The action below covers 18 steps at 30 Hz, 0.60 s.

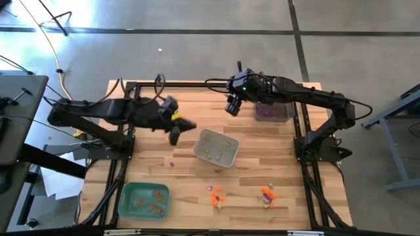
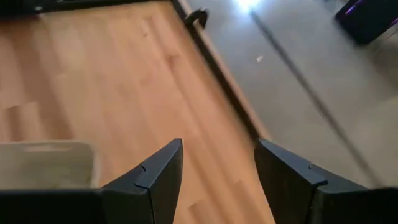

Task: Sort Halloween decoration
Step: Put the orange spider toy into the green bin

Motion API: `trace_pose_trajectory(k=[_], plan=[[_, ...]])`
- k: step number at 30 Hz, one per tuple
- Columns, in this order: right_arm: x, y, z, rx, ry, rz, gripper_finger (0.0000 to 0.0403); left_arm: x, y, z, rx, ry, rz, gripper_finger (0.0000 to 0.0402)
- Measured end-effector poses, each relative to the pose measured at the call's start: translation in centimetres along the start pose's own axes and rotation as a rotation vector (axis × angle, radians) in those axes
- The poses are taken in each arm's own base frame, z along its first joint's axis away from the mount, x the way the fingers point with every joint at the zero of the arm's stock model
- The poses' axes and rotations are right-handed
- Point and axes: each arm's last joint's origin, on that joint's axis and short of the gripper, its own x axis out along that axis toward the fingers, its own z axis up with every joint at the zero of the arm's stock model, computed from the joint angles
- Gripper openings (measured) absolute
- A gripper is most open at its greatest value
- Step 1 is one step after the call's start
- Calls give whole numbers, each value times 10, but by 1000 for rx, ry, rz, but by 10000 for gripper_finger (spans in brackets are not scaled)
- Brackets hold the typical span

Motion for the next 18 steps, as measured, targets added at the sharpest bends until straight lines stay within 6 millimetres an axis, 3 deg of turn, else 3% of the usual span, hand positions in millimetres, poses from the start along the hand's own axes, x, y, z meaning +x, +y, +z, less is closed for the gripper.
trace_pose_trajectory(k=[6,11,18], plan=[[-3,8,-7,121,72,85,194,-30,-30,-20,-218,289,-71,1],[-6,17,-9,196,95,123,194,-52,-47,-60,-402,643,-21,1],[-12,32,-11,250,131,230,194,-85,-65,-112,-394,871,158,1]])
